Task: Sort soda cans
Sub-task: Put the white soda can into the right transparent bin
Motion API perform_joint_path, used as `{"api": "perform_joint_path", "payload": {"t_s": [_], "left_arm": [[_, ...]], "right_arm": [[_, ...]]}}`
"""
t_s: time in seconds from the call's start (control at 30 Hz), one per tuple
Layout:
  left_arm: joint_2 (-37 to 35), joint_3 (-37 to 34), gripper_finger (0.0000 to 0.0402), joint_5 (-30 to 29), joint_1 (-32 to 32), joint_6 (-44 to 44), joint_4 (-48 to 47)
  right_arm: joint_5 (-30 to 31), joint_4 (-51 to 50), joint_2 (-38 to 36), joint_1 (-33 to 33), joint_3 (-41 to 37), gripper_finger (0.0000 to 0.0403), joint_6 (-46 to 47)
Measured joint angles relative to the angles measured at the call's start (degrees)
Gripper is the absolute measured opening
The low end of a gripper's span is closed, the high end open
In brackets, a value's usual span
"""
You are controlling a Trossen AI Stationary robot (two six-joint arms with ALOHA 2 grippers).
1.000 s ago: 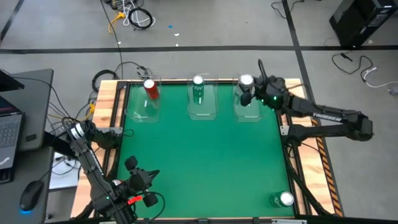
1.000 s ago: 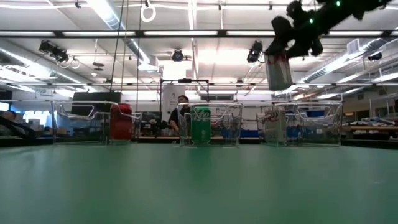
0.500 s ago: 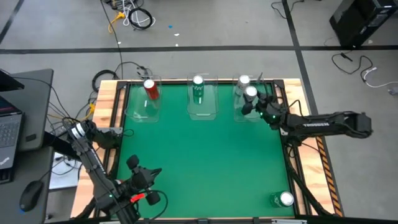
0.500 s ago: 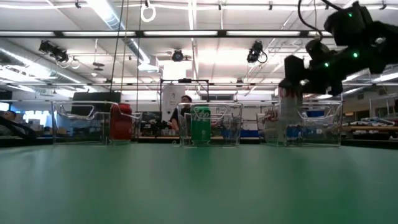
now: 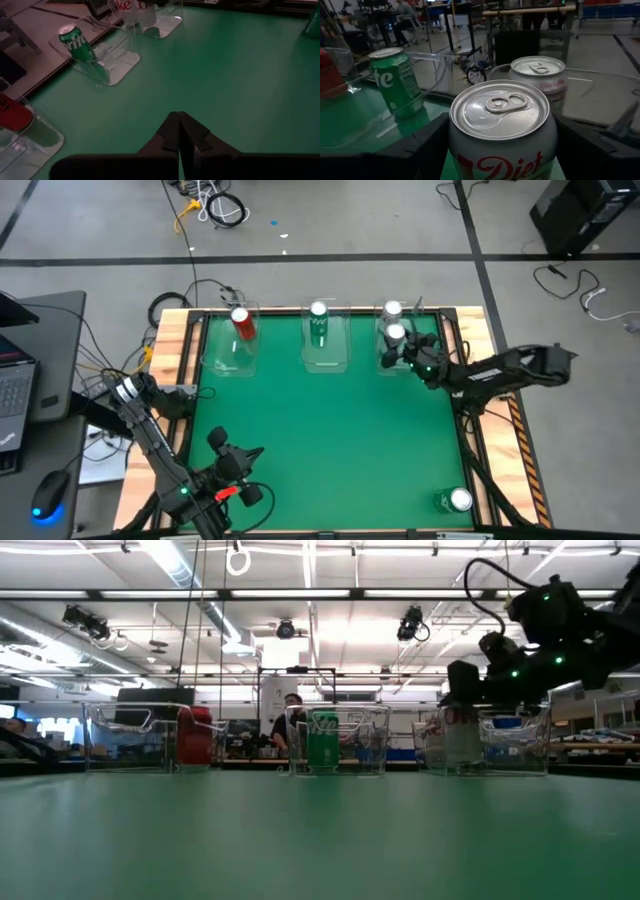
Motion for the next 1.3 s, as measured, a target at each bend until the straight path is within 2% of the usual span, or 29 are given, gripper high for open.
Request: {"api": "perform_joint_path", "payload": {"t_s": [0.3, 0.53, 0.7, 0.87, 0.93, 1.3], "left_arm": [[0.0, 0.0, 0.0, -1.6, 1.43, 2.25, 1.95], [0.0, -0.17, 0.0, -3.36, 1.93, 2.28, 2.15], [0.0, -1.76, 0.0, -4.4, 2.96, 5.62, 5.61], [0.0, -1.84, 0.0, -5.31, 4.89, 12.92, 10.14], [0.0, -1.84, 0.0, -5.4, 5.53, 16.32, 11.99], [0.0, -1.84, 0.0, -4.31, 8.73, 26.82, 19.15]], "right_arm": [[-3.82, 13.96, 13.43, -2.21, 1.63, 0.0307, 0.05], [-6.06, 18.68, 17.4, -3.48, 1.96, 0.0307, -1.42], [-6.18, 17.77, 16.83, -3.52, 2.31, 0.0307, -1.27], [-6.35, 16.46, 14.74, -3.51, 2.26, 0.0358, -2.32], [-6.3, 16.35, 14.1, -3.51, 2.2, 0.0367, -3.62], [-6.33, 16.79, 11.12, -2.86, 2.13, 0.0334, -8.74]]}}
